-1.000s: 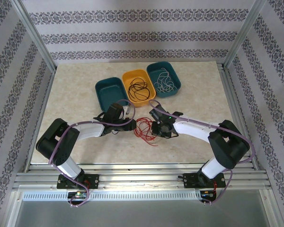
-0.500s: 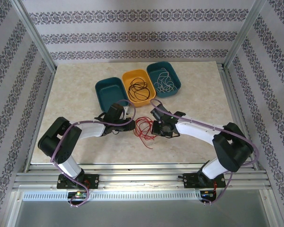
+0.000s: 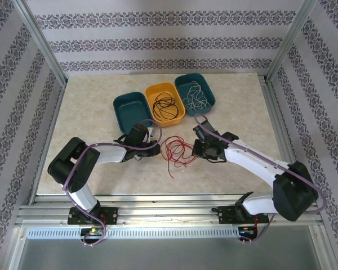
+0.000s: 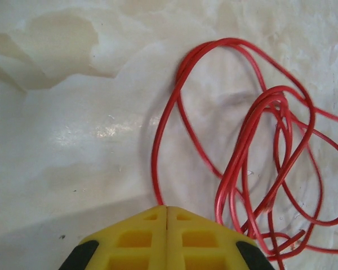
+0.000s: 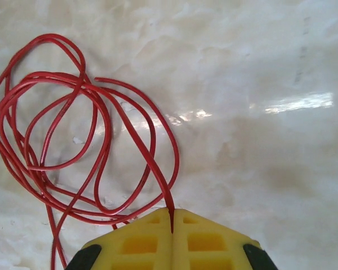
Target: Untangle the cables
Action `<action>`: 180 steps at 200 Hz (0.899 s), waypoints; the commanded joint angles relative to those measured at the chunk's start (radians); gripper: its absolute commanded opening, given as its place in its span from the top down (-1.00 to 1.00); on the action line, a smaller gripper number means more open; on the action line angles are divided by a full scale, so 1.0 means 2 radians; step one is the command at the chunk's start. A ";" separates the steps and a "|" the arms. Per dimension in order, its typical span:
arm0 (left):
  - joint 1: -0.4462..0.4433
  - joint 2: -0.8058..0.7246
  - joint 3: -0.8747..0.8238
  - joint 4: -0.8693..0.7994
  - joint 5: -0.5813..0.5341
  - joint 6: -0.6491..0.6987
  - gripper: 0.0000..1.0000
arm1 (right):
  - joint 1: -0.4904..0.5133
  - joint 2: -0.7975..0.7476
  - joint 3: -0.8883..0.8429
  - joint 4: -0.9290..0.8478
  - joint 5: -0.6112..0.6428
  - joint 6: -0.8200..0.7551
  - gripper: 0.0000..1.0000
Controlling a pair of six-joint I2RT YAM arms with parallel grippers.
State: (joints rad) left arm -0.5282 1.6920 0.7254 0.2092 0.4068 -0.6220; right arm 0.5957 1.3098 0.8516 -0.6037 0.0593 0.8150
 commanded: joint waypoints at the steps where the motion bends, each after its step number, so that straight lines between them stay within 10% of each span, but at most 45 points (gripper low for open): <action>1: 0.003 -0.002 -0.008 0.012 -0.008 -0.001 0.91 | -0.012 -0.035 -0.010 -0.023 0.020 -0.017 0.98; 51: 0.000 -0.003 0.006 0.016 -0.009 0.006 0.38 | -0.016 -0.057 -0.016 -0.021 0.021 -0.016 0.98; 180: -0.079 0.078 0.183 -0.157 -0.117 0.170 0.30 | -0.016 -0.055 -0.014 -0.016 0.023 -0.018 0.98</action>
State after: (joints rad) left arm -0.6582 1.8168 1.0420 -0.0051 0.2192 -0.3683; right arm 0.5667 1.2060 0.8345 -0.6289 0.0788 0.7860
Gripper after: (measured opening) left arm 0.346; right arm 0.041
